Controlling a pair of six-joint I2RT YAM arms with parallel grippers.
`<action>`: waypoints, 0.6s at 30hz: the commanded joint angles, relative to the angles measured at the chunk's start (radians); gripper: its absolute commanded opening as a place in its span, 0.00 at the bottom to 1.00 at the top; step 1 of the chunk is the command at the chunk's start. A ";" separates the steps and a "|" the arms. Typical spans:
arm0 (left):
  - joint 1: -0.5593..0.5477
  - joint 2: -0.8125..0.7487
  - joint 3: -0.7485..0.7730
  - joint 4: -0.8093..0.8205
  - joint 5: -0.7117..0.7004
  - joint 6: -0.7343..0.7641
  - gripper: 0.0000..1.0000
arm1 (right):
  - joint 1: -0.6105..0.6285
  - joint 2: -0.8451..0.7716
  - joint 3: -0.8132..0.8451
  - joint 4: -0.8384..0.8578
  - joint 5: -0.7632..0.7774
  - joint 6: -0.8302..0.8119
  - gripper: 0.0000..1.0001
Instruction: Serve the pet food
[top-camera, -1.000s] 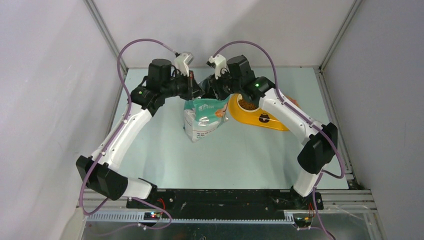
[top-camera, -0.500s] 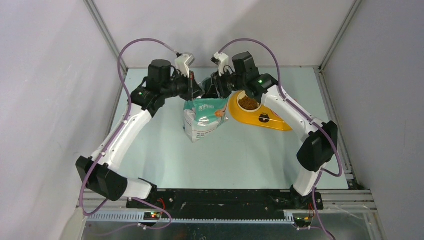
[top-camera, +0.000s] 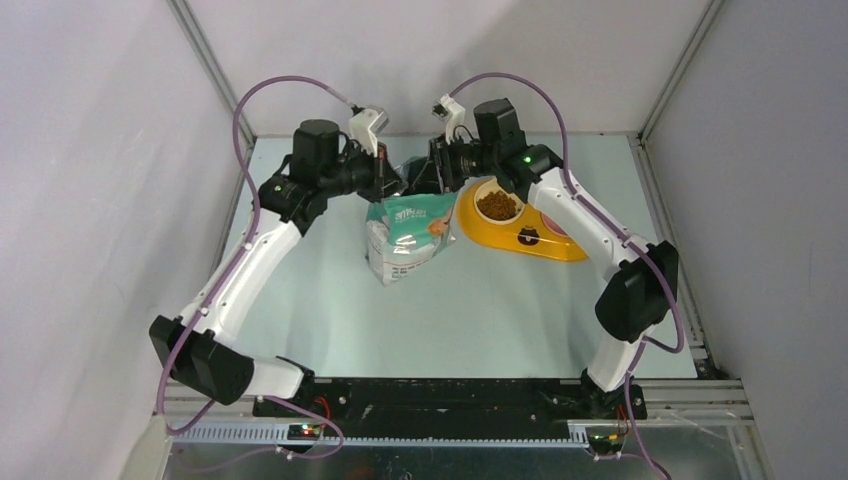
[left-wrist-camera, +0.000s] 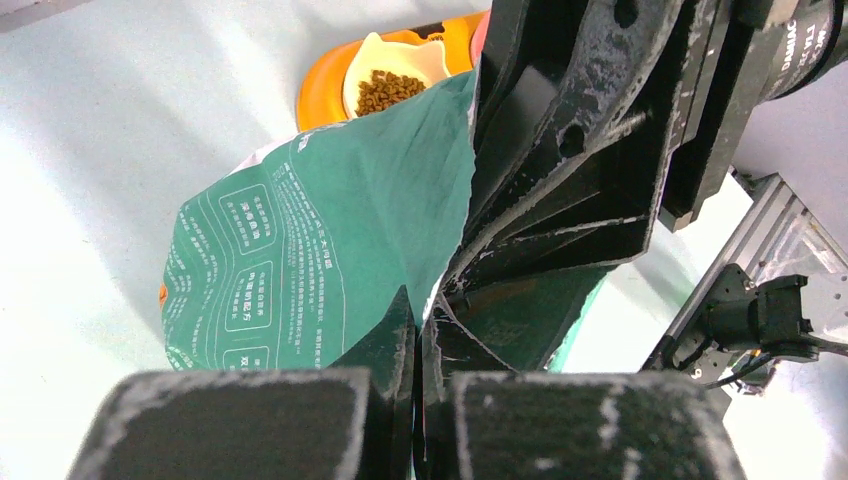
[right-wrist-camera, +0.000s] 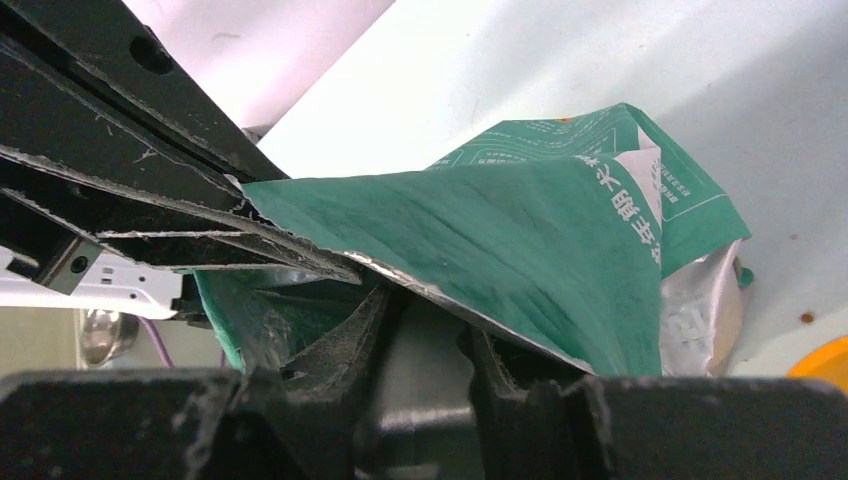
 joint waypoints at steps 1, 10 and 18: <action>0.037 -0.046 -0.034 -0.052 -0.065 0.070 0.00 | 0.009 -0.064 -0.014 -0.078 -0.283 0.272 0.00; 0.037 -0.037 0.020 -0.115 -0.094 0.134 0.00 | -0.053 -0.059 -0.028 0.005 -0.348 0.392 0.00; 0.035 0.006 0.113 -0.248 -0.086 0.283 0.00 | -0.099 -0.007 0.020 0.108 -0.398 0.552 0.00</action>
